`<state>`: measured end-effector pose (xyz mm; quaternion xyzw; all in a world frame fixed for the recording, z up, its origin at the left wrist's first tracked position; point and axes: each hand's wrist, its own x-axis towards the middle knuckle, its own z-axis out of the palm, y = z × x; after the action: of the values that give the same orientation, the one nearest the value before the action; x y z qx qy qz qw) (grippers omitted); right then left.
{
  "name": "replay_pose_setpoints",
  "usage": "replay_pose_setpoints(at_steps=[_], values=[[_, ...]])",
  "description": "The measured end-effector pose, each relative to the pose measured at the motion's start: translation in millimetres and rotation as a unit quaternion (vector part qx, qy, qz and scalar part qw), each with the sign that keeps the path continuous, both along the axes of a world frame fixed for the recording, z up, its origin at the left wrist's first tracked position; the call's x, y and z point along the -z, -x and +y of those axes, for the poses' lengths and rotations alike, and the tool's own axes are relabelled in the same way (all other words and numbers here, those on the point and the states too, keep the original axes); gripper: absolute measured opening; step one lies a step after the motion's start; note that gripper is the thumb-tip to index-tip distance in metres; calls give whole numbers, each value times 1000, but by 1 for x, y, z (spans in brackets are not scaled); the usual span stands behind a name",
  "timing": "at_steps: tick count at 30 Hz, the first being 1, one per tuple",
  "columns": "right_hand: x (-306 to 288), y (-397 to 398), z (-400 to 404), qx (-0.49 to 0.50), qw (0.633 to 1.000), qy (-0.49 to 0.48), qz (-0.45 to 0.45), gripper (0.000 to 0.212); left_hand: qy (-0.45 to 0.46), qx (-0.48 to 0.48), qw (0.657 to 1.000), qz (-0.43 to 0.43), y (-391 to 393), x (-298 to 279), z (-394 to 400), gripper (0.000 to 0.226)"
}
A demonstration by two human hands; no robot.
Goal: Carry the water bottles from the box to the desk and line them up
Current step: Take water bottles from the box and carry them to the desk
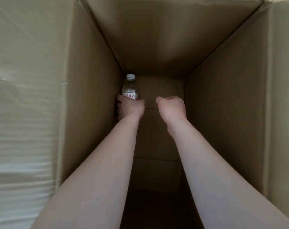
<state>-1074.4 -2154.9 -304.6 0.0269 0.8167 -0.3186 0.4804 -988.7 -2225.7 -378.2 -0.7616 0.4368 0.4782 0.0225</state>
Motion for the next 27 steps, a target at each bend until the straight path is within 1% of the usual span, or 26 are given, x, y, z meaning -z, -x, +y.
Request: replay_pose_setpoints(at_steps=[4, 7, 10, 12, 14, 16, 19, 22, 27], values=[[11, 0, -2, 24, 1000, -16, 1, 31, 5, 40, 998, -43, 7, 20, -4, 91], [17, -2, -3, 33, 999, -14, 1, 30, 11, 82, 992, -97, 15, 27, 0, 94], [20, -2, -4, 36, 999, -15, 2, 24, 42, 113, 984, -130, 17, 32, 8, 88], [19, -3, -6, 41, 999, -7, 1, 29, 68, 132, 980, -136, 14, 33, 10, 82], [16, -2, -9, 43, 999, 0, 10, 32, 88, 161, 974, -134, 13, 32, 9, 79], [12, 1, -12, 42, 999, 1, 23, 30, 95, 185, 970, -125, 14, 29, 9, 76], [6, 3, -13, 43, 999, 2, 29, 27, 94, 191, 971, -106, 12, 20, 8, 75], [-5, 3, -12, 36, 999, 1, 34, 30, 105, 179, 974, -92, 8, 9, 14, 76], [-25, 1, -8, 28, 999, 3, 25, 30, 109, 121, 985, -57, 3, -13, 32, 78]])
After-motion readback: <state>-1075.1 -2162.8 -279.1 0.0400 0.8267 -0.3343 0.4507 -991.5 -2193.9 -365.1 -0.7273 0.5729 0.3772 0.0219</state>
